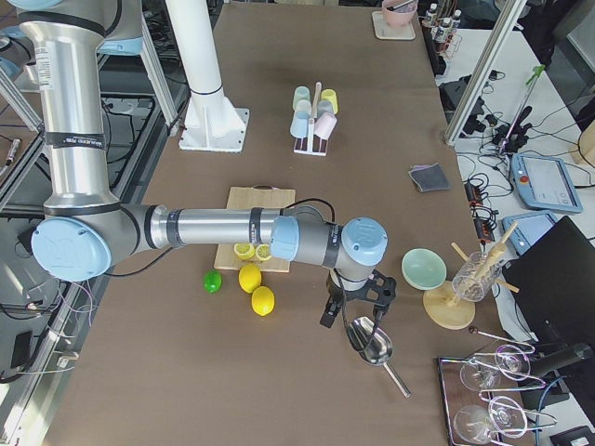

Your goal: Place cup on cup holder

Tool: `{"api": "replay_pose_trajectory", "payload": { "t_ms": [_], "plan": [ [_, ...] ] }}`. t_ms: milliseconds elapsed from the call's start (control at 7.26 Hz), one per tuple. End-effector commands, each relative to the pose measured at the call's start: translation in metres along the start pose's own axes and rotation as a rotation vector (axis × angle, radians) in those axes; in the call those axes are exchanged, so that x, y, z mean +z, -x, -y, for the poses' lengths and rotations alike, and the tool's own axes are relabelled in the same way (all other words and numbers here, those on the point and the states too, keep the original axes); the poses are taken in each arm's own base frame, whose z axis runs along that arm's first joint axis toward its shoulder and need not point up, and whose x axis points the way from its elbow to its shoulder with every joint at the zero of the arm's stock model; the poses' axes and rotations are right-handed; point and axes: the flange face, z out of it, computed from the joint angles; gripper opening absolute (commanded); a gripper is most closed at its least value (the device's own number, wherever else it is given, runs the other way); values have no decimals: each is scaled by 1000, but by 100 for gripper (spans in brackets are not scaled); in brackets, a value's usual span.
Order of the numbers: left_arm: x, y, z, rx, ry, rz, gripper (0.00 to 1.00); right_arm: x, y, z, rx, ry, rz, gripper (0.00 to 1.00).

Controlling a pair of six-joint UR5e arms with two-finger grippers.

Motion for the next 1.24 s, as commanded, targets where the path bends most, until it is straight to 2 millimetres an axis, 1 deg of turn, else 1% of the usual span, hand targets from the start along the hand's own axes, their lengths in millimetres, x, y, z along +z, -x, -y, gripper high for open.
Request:
{"api": "replay_pose_trajectory", "payload": {
  "t_ms": [0,551,827,1102],
  "plan": [
    [-1,-1,2,2,-2,0,98,1,-1,0,1,1,0,100],
    [3,3,1,6,-6,1,98,0,0,0,0,-1,-2,100],
    [-2,-2,3,12,-14,2,98,0,0,0,0,-1,-2,100],
    [-1,-1,1,13,-13,2,98,1,-1,0,1,0,-2,100]
  ]
}}
